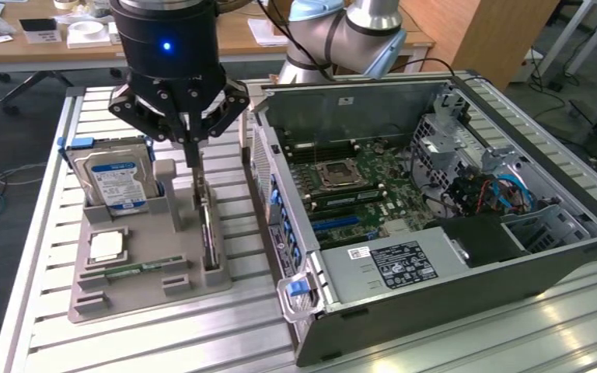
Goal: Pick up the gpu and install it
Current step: 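Reach for the gpu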
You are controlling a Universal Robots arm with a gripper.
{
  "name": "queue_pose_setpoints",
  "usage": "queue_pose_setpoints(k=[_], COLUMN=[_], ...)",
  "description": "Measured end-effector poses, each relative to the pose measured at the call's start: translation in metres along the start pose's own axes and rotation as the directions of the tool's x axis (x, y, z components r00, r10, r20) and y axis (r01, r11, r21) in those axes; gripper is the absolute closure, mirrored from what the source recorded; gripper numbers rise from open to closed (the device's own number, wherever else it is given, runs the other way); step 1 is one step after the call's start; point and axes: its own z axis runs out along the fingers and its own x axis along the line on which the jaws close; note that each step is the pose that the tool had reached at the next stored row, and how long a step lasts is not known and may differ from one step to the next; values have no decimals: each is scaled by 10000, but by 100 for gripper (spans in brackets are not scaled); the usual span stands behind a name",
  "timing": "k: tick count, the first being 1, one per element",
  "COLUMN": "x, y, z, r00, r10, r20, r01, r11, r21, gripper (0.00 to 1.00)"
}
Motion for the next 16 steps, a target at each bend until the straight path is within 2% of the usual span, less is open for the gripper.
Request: queue_pose_setpoints(k=[6, 16], x=[11, 54], y=[-17, -25], z=[70, 92], r00=[10000, 10000], r10=[0, 1], r20=[0, 0], r01=[0, -1], r11=[10000, 10000], r21=[1, 1], gripper=[89, 89])
